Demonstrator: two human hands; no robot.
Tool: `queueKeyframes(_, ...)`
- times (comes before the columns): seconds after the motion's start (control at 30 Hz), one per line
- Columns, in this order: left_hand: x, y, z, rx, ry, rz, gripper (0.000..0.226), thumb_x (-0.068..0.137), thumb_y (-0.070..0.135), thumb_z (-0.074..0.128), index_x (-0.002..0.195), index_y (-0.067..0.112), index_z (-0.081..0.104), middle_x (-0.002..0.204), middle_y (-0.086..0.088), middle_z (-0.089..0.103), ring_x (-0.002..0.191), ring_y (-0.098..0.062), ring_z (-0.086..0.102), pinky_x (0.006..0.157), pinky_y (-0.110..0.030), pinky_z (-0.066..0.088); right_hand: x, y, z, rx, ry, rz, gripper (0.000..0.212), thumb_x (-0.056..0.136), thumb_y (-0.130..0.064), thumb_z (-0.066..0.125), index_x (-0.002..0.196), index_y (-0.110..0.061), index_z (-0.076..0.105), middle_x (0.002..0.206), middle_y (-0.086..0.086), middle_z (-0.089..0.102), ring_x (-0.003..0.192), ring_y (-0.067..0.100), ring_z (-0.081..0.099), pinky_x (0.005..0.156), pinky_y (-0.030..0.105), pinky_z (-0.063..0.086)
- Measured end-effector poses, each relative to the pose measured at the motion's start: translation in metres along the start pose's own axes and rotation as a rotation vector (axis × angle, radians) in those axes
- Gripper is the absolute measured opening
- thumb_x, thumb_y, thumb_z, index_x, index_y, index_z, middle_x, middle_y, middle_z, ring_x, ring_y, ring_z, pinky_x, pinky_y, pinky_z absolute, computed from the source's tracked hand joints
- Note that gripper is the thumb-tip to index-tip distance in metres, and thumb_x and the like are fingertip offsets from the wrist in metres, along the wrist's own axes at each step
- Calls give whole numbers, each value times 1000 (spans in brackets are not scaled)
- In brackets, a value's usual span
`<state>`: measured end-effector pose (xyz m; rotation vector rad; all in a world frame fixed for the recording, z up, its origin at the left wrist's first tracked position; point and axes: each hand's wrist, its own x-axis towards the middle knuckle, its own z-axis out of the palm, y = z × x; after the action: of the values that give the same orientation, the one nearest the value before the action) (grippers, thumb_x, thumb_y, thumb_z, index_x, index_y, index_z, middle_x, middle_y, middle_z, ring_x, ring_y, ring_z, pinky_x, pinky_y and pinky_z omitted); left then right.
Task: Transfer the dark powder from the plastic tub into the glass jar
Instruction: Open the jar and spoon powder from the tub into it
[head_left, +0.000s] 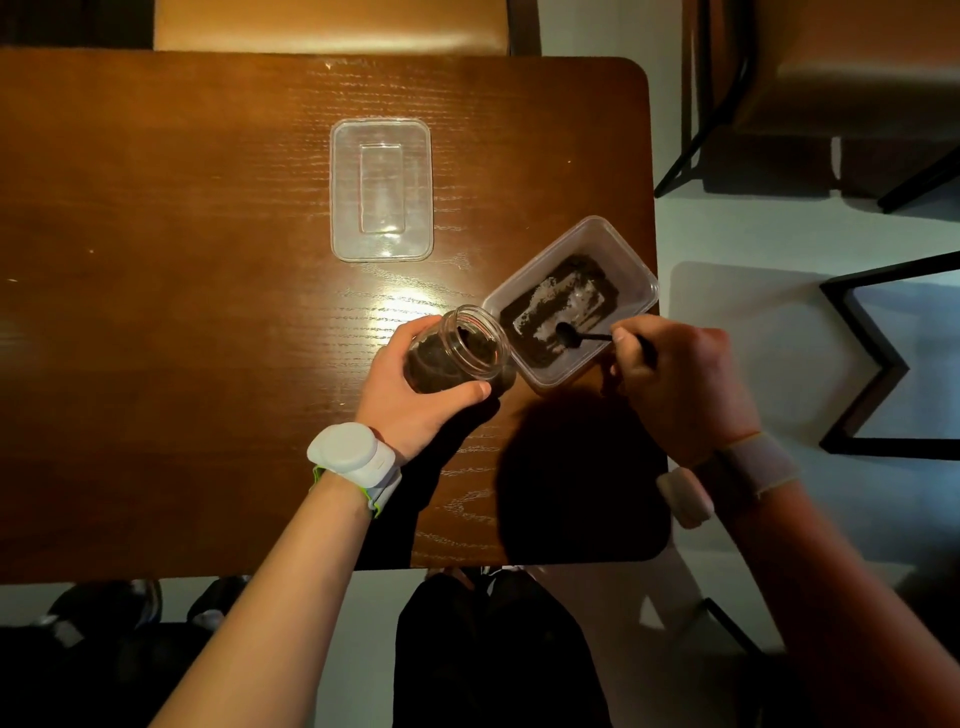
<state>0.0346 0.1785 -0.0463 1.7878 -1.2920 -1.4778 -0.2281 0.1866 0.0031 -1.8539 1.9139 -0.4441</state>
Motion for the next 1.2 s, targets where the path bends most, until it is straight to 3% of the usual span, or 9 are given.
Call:
queueKeyframes(0.13, -2, 0, 1, 14, -16, 6, 69, 72, 13, 95, 131, 28, 61, 117, 17, 68, 96, 24, 59, 77, 6, 40, -3, 4, 13, 143, -91, 115, 28, 104, -22, 54, 86, -13, 73, 69, 3, 71, 62, 22, 68, 64, 49, 58)
queueKeyframes(0.23, -4, 0, 3, 20, -21, 5, 69, 72, 12, 95, 129, 28, 60, 115, 18, 67, 93, 26, 58, 76, 6, 39, -9, 1, 24, 379, -98, 339, 22, 104, -22, 59, 92, -16, 76, 72, 1, 74, 61, 13, 73, 60, 38, 64)
queueKeyframes(0.4, -6, -1, 3, 9, -25, 8, 67, 74, 7, 93, 129, 25, 60, 114, 17, 66, 91, 27, 58, 76, 5, 40, -16, 2, 28, 691, -101, 608, 17, 103, -21, 62, 99, -11, 75, 79, 7, 77, 72, 20, 77, 65, 33, 64)
queueKeyframes(0.67, -5, -1, 3, 3, -25, 10, 70, 72, 12, 95, 132, 26, 61, 117, 15, 69, 95, 23, 60, 77, 4, 42, -18, 6, 33, 1003, -47, 812, 23, 104, -21, 59, 90, -10, 73, 71, -1, 74, 65, 10, 72, 64, 30, 60)
queueKeyframes(0.77, -4, -1, 3, 4, -25, 8, 71, 72, 16, 95, 132, 29, 61, 118, 16, 69, 97, 22, 60, 77, 5, 41, -20, 7, 29, 1163, -13, 856, 20, 105, -21, 57, 102, -12, 74, 70, -2, 70, 60, 6, 68, 60, 26, 58)
queueKeyframes(0.9, -5, 3, 4, 0, -18, 15, 70, 71, 17, 96, 130, 31, 60, 117, 19, 68, 96, 23, 60, 76, 6, 40, -24, 0, 17, 1282, -13, 793, 20, 106, -20, 55, 106, -19, 76, 72, -3, 65, 58, 3, 63, 56, 22, 55)
queueKeyframes(1.03, -6, 5, 7, -16, -10, 30, 70, 71, 15, 96, 129, 33, 60, 116, 18, 69, 96, 22, 60, 77, 5, 41, -35, -14, 10, 1132, 4, 622, 25, 103, -22, 59, 87, -30, 77, 77, -1, 72, 67, 13, 68, 59, 27, 59)
queueKeyframes(1.13, -9, 6, 8, -38, -13, 44, 71, 72, 15, 95, 130, 33, 59, 120, 15, 69, 102, 17, 61, 81, 3, 42, -43, -22, 10, 820, 45, 337, 16, 101, -23, 61, 109, -24, 75, 87, -2, 78, 74, 15, 76, 59, 31, 62)
queueKeyframes(1.2, -11, 7, 9, -50, -12, 63, 71, 72, 14, 95, 131, 32, 59, 121, 15, 69, 106, 13, 62, 85, 1, 44, -47, -22, 11, 684, 27, 175, 24, 100, -27, 60, 121, -23, 71, 97, -7, 78, 81, 12, 77, 61, 28, 63)
